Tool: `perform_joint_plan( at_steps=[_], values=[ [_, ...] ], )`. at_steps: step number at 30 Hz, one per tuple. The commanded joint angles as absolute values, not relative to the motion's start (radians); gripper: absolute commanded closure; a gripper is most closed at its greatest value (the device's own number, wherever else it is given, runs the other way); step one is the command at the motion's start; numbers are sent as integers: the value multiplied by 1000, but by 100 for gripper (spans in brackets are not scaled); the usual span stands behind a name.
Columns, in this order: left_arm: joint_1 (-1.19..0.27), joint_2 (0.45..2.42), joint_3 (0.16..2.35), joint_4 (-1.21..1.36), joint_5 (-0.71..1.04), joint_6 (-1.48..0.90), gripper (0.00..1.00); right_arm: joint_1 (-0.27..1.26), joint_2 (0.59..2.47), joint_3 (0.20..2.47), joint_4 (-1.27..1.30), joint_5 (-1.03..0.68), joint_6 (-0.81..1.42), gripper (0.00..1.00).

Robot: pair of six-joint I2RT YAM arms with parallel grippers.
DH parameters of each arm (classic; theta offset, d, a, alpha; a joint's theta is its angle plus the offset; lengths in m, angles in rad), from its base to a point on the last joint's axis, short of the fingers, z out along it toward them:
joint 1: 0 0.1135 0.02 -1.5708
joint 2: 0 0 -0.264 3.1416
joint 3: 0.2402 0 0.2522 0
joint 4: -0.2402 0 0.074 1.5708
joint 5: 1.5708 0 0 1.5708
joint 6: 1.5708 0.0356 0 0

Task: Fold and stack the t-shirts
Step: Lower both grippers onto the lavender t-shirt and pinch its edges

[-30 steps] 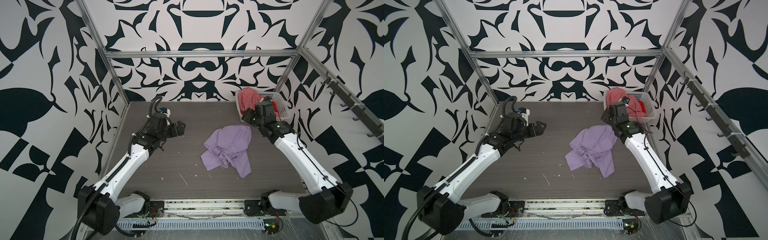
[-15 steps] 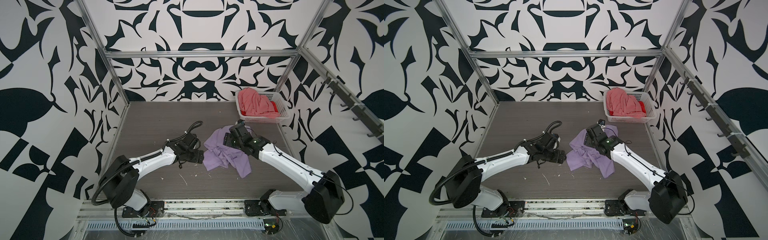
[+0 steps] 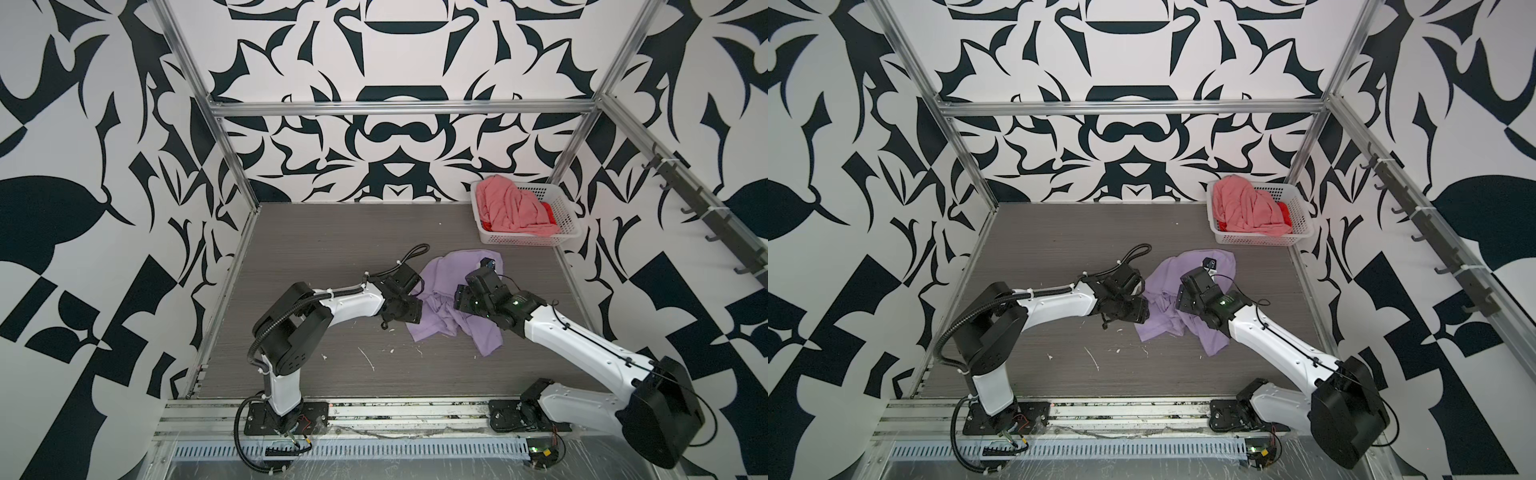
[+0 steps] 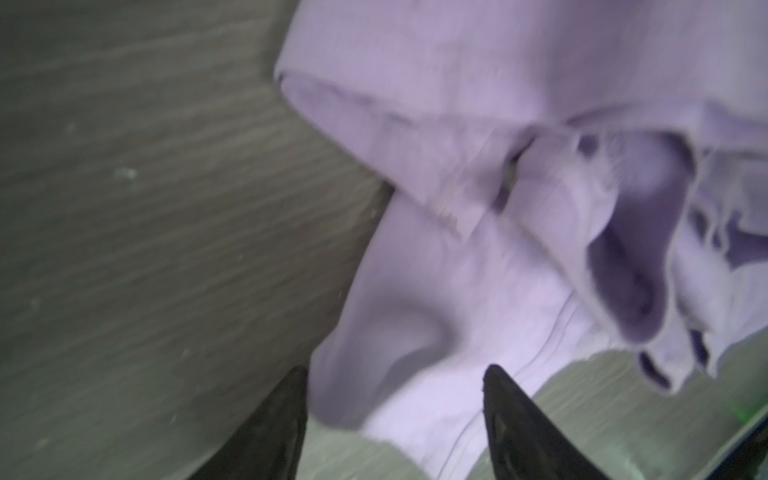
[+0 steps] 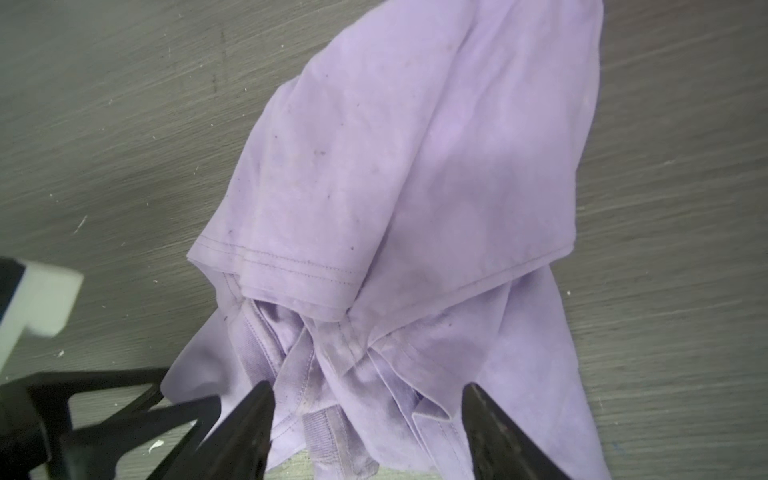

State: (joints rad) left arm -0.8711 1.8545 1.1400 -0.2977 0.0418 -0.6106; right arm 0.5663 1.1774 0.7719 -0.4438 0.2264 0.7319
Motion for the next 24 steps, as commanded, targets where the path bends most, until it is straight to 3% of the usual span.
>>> perform_joint_plan(
  at_steps=[1, 3, 6, 10, 20, 24],
  values=[
    [-874, 1890, 1168, -294, 50, -666, 36, 549, 1167, 827, -434, 217, 670, 24],
    [-875, 1910, 1177, -278, 56, -679, 41, 529, 1161, 823, -420, 203, 675, 24],
    [-875, 1930, 1191, -261, 47, -698, 57, 493, 1159, 820, -395, 141, 681, 25],
    [-875, 1907, 1192, -275, -9, -723, 98, 452, 1191, 853, -380, 100, 663, 25],
    [-871, 1629, 1069, -346, -207, -773, 100, 501, 1441, 1108, -380, 41, 500, 21],
    [-855, 1594, 997, -356, -194, -805, 100, 541, 1589, 1246, -386, 33, 465, 21]
  ],
)
